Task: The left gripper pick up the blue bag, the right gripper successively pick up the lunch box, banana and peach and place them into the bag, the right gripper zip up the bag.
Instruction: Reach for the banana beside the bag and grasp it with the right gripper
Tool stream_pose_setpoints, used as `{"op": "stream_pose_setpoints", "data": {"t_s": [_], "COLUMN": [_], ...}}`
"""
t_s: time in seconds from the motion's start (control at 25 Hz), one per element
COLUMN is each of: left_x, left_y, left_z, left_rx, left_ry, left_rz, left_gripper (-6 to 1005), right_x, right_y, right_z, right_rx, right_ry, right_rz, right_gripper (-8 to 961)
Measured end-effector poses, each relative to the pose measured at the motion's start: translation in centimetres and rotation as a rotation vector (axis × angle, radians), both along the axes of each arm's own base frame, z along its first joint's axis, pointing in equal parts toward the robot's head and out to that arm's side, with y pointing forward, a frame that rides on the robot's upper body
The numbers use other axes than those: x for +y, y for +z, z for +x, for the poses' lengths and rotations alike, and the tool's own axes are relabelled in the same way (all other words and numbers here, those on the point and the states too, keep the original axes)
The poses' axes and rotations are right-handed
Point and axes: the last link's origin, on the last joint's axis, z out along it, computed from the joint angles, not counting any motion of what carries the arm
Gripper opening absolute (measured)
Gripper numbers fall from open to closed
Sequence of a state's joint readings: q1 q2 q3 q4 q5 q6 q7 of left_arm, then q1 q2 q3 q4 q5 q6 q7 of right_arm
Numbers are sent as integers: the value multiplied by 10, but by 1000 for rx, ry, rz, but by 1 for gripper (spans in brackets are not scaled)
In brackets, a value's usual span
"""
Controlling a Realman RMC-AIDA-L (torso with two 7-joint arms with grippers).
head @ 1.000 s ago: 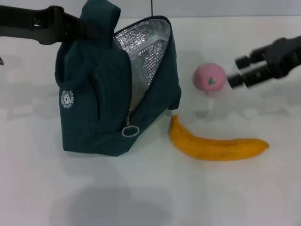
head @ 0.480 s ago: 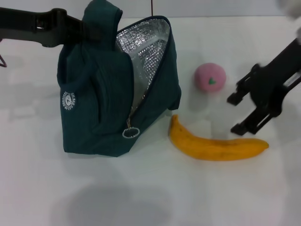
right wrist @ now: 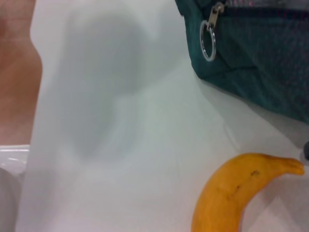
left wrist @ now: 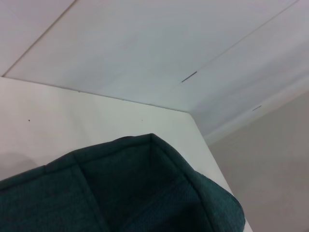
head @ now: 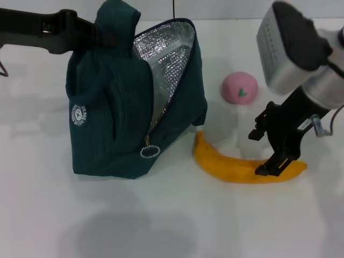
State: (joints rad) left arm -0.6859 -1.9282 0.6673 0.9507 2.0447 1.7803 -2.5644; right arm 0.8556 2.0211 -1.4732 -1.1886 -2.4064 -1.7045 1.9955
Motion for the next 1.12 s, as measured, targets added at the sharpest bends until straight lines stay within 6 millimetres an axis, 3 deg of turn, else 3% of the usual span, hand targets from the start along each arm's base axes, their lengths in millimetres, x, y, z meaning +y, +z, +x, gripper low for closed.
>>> {"op": "stream_pose_setpoints", "data": {"t_s": [0.32,1.12], "left_x": [1,1], "left_y": [0,-1], "left_z": [2,4], "left_rx": [-1,0], "left_ry": [-2,-15], "left_rz": [-2,-2], "left_gripper": [38,41], "right_x": [-4,-7], "right_y": [-22,-48], "right_z": [8,24], "right_rx": [-33,-27], "right_ry": [67,29], "right_rz": [7,-1], "right_gripper": [723,662]}}
